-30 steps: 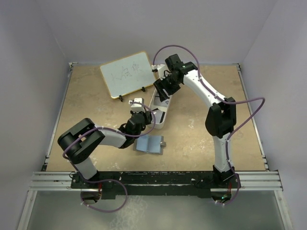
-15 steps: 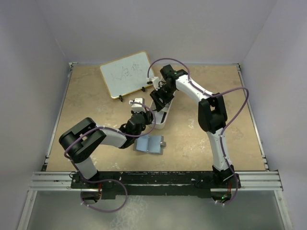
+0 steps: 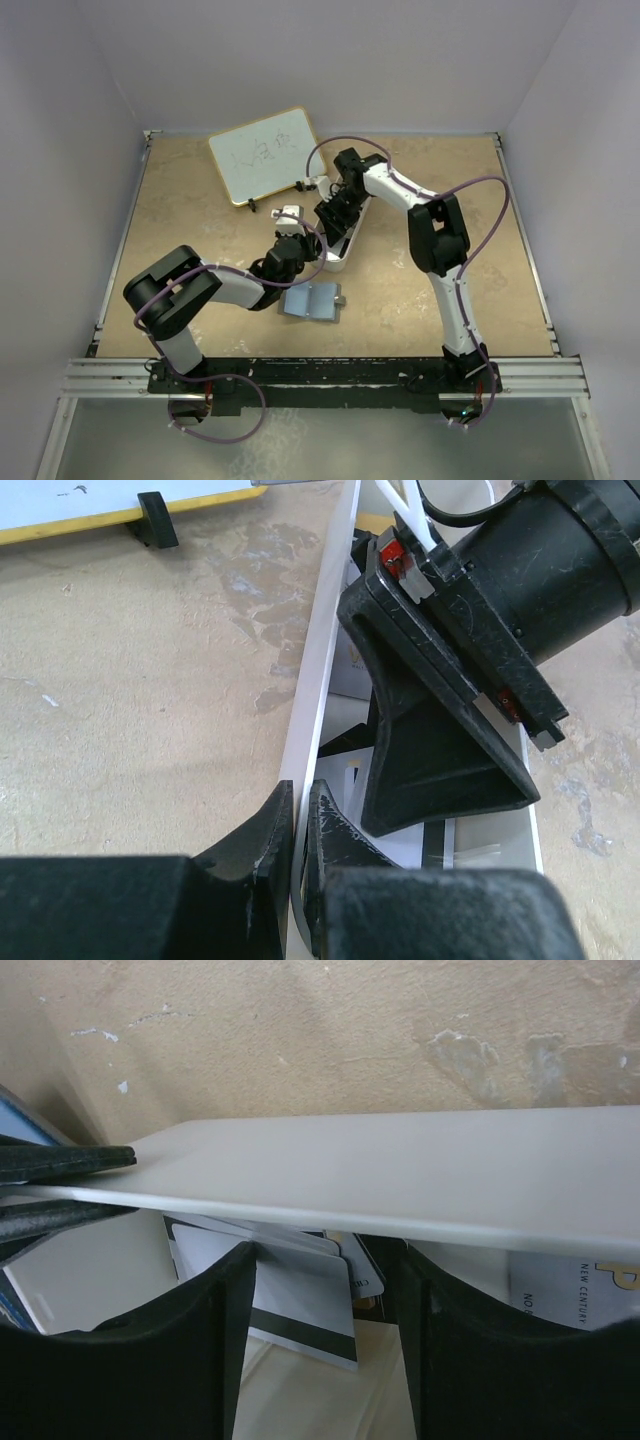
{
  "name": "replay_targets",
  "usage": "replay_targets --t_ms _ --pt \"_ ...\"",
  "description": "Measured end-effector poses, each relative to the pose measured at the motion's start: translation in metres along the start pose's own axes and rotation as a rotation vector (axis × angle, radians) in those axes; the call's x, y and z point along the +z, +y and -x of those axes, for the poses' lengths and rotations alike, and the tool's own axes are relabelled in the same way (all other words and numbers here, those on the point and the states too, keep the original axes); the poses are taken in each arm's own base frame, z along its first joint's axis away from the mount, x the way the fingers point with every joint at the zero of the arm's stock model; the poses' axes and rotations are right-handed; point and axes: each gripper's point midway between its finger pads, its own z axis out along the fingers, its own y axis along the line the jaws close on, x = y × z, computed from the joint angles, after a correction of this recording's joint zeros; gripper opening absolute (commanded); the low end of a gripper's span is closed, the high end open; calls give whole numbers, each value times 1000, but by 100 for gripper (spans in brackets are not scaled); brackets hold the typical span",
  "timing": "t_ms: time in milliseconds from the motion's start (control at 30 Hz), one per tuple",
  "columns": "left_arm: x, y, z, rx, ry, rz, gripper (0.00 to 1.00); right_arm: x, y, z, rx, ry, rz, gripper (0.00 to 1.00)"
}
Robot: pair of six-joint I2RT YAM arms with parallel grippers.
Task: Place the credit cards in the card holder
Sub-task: Pick up the credit card from the storage box.
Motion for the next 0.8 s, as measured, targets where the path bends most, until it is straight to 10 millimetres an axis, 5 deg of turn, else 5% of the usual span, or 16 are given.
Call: replay_targets --t_ms 467,800 --pt "-1 -5 -2 0 12 -25 0 -19 -18 -10 45 -23 -3 29" --pt "-2 -8 -4 1 17 -35 0 -22 -18 -12 51 -41 33 21"
